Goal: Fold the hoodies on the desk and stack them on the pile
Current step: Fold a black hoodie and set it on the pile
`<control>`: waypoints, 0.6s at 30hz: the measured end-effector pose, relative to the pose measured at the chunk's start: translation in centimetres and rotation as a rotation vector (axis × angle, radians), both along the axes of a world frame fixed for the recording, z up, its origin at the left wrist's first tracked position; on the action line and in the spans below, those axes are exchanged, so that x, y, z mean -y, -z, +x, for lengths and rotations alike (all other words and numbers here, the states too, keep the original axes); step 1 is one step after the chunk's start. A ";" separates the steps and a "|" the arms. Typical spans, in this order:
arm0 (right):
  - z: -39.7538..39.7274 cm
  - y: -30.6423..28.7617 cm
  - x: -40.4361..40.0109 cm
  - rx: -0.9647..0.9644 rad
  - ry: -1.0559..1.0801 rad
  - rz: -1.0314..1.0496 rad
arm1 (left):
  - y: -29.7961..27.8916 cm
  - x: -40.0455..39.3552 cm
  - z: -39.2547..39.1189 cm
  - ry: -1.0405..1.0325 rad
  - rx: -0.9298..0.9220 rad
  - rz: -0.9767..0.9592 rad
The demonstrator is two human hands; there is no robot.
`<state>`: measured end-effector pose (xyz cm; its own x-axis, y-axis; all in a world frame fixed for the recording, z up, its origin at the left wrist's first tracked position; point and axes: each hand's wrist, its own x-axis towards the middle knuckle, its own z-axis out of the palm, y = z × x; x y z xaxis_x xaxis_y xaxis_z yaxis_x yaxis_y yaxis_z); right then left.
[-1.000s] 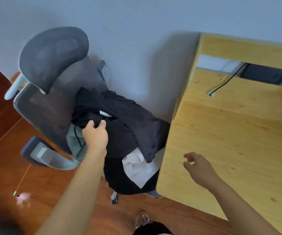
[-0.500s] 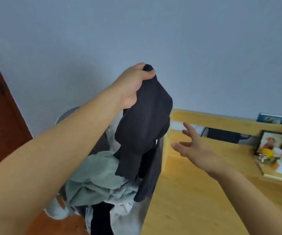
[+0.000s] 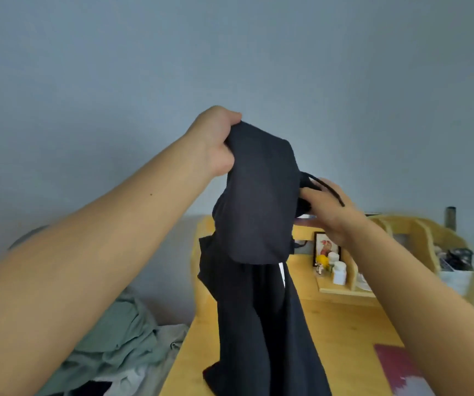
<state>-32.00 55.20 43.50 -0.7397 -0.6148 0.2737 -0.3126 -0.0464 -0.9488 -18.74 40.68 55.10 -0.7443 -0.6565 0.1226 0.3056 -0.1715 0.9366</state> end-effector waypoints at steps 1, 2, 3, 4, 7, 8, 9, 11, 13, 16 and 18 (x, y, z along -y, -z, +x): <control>-0.7 0.0 -1.2 0.026 0.046 -0.011 | 0.6 -0.6 -0.6 0.001 0.032 0.024; -1.3 0.1 -2.2 0.044 0.104 -0.001 | 1.3 -1.3 -1.3 0.008 0.069 0.030; -1.9 0.4 -2.9 0.057 0.160 0.027 | 2.1 -1.9 -2.1 0.022 0.107 0.025; -2.4 1.0 -3.5 0.072 0.202 0.062 | 2.9 -2.5 -2.9 0.039 0.140 0.021; -3.9 2.7 -5.3 0.139 0.282 0.103 | 5.9 -3.8 -5.0 0.077 0.218 0.030; -4.6 3.0 -6.0 0.151 0.304 0.092 | 7.2 -4.1 -5.4 0.088 0.242 0.032; -5.4 3.1 -6.7 0.159 0.327 0.075 | 8.4 -4.3 -5.6 0.098 0.271 0.017; -7.0 3.3 -7.8 0.180 0.373 0.049 | 11.2 -4.7 -5.6 0.129 0.352 -0.094; -7.9 3.3 -8.4 0.217 0.413 0.051 | 13.9 -4.7 -5.1 0.186 0.498 -0.281; -8.5 3.5 -8.1 0.192 0.404 0.082 | 17.1 -4.3 -4.7 0.274 0.845 -0.604; -8.4 3.5 -7.6 0.109 0.354 0.125 | 19.2 -3.5 -4.8 0.265 0.987 -0.904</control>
